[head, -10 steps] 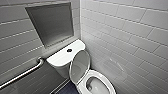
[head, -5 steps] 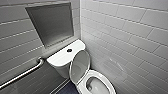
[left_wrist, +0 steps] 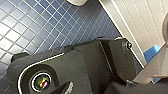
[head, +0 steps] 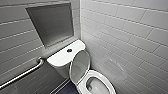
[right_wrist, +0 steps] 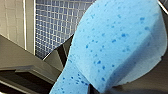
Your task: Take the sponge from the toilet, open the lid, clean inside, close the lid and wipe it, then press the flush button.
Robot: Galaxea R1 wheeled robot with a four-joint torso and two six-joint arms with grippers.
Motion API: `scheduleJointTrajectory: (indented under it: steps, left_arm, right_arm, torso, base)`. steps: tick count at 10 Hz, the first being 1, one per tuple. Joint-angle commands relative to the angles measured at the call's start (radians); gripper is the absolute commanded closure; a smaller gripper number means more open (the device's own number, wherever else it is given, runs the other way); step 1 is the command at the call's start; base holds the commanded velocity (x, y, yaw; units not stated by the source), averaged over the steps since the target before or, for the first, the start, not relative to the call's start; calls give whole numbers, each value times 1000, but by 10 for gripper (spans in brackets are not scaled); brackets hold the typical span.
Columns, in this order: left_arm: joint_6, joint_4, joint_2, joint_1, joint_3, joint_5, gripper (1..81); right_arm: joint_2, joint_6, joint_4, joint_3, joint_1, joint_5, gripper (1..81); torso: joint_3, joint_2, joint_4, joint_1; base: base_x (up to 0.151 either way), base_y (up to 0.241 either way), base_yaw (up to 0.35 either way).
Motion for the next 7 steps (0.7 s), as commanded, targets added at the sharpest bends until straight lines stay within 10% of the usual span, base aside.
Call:
scheduleJointTrajectory:
  steps: [1,7]
  left_arm:
    - [-9,28,71,77,-130,21,10]
    - [-11,33,194,175,-354,12,10]
  right_arm:
    - [-15,-3,-36,4,1,-51,811]
    - [20,-1,-42,-44,10,-53,811]
  torso:
    - [0,0,0,0]
    - [1,0,0,0]
  base:
    - [0,0,0]
    - [0,0,0]
